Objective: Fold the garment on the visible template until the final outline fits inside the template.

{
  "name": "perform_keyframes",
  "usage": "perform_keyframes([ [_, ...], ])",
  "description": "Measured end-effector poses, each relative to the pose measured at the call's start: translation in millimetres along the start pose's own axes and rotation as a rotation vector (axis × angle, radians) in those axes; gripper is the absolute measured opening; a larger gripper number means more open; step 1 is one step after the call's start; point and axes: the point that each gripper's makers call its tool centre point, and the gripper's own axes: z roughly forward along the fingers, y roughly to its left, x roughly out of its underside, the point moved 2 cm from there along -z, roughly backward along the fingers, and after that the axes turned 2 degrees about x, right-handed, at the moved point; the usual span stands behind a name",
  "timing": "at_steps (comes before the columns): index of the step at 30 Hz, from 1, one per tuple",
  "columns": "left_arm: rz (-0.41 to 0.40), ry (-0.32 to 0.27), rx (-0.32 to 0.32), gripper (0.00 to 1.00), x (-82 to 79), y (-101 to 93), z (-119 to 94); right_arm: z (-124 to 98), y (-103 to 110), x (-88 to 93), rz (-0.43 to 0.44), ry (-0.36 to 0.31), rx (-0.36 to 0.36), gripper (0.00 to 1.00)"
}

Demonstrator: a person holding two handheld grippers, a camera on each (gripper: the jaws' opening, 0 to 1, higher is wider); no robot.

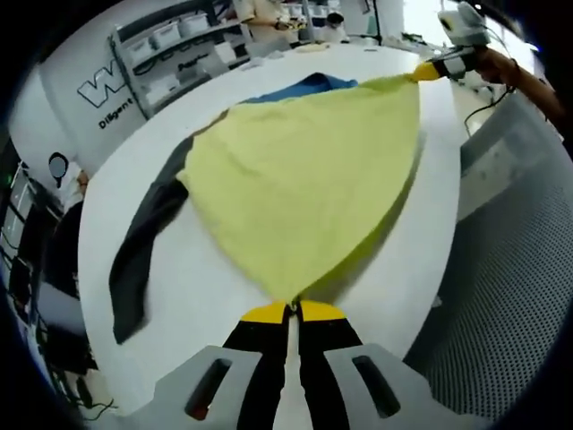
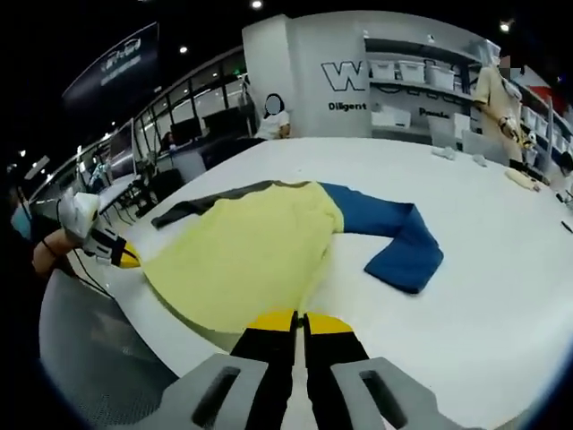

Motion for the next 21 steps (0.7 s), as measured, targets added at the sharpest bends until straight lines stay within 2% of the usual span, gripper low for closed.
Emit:
perform_keyframes([
  [2, 0.001, 0.004, 0.000, 0.01, 1.0, 0.1, -0.1, 3.1, -0.2, 12.6, -0.015, 0.046, 0.005, 0.00],
  [5, -0.001, 0.005, 0.004, 0.01, 2.2, -0.2, -0.2, 9.5, -2.5, 26.7, 0.012, 0.094, 0.001, 0.00],
  [9, -0.010, 0.003, 0.013, 0.01, 2.6, -1.3, -0.5, 14.1, -5.6, 35.0, 0.017, 0.114, 0.004, 0.00],
  [16, -0.004, 0.024, 0.039, 0.01, 6.8, -6.5, 0.2, 23.0, -16.7, 61.8, 0.029, 0.228, 0.048, 0.00],
  [21, -0.008, 0.030, 0.050, 0.01, 10.2, -10.1, 1.7, 22.3, -18.1, 65.3, 0.038, 0.245, 0.047, 0.00],
])
